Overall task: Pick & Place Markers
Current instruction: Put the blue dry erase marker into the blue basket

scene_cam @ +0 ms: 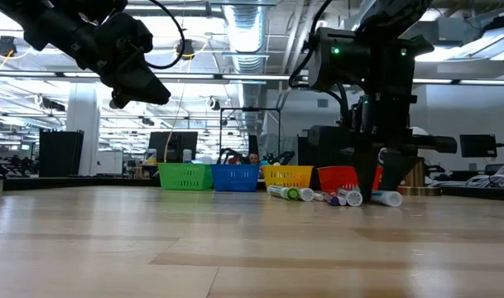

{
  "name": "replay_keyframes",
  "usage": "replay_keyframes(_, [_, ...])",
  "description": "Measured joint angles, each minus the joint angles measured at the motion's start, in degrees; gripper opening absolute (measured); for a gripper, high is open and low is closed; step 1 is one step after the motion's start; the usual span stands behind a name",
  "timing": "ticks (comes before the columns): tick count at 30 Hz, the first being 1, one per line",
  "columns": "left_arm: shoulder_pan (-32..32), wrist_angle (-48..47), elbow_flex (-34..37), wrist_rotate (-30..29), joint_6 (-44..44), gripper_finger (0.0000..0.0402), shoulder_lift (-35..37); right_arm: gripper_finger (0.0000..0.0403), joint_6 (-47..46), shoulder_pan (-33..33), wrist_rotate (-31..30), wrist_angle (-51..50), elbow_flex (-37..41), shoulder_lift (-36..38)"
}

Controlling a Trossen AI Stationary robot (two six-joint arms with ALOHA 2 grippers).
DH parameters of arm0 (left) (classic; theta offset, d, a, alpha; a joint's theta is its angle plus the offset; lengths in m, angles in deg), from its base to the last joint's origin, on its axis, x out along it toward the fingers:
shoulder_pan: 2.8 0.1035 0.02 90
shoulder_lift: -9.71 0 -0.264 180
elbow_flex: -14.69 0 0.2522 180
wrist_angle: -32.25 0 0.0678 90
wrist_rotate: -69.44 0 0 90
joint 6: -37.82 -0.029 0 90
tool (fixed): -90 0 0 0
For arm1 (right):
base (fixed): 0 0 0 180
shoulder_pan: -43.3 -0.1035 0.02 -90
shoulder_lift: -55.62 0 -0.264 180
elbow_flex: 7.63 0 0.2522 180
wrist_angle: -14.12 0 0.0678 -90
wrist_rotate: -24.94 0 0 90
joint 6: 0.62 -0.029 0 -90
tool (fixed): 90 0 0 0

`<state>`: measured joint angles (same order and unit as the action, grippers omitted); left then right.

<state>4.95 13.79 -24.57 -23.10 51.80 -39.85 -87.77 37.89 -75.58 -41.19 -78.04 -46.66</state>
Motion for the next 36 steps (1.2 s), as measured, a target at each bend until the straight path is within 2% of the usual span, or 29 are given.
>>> replay_keyframes(5, [0.0, 0.0, 0.0, 0.0, 0.0, 0.0102, 0.0, 0.0045, 0.1, 0.0, 0.3, -0.9, 0.0, 0.1])
replay_keyframes(12, [0.0, 0.0, 0.0, 0.0, 0.0, 0.0102, 0.0, 0.0044, 0.6, -0.8, 2.8, -2.0, 0.0, 0.8])
replay_keyframes(18, [0.0, 0.0, 0.0, 0.0, 0.0, 0.0102, 0.0, 0.0064, -0.7, -2.0, 3.4, -4.0, 0.1, 6.1])
replay_keyframes(25, [0.0, 0.5, 0.0, 0.1, 1.2, 0.0102, 0.0, 0.0048, -1.8, -4.1, -6.3, 0.1, 0.1, 14.8])
replay_keyframes(28, [0.0, 3.4, 0.0, 3.3, 1.5, 0.0102, 0.0, 0.0052, -0.4, -4.8, -12.2, 4.5, 0.1, 18.1])
replay_keyframes(32, [0.0, 10.4, 0.0, 9.0, 1.4, 0.0102, 0.0, 0.0056, 6.4, -4.7, -18.4, 13.0, 0.0, 21.2])
replay_keyframes(36, [0.6, 19.4, 0.0, 14.2, 1.8, 0.0102, -0.1, 0.0057, 16.1, -4.2, -21.1, 24.2, 0.0, 22.1])
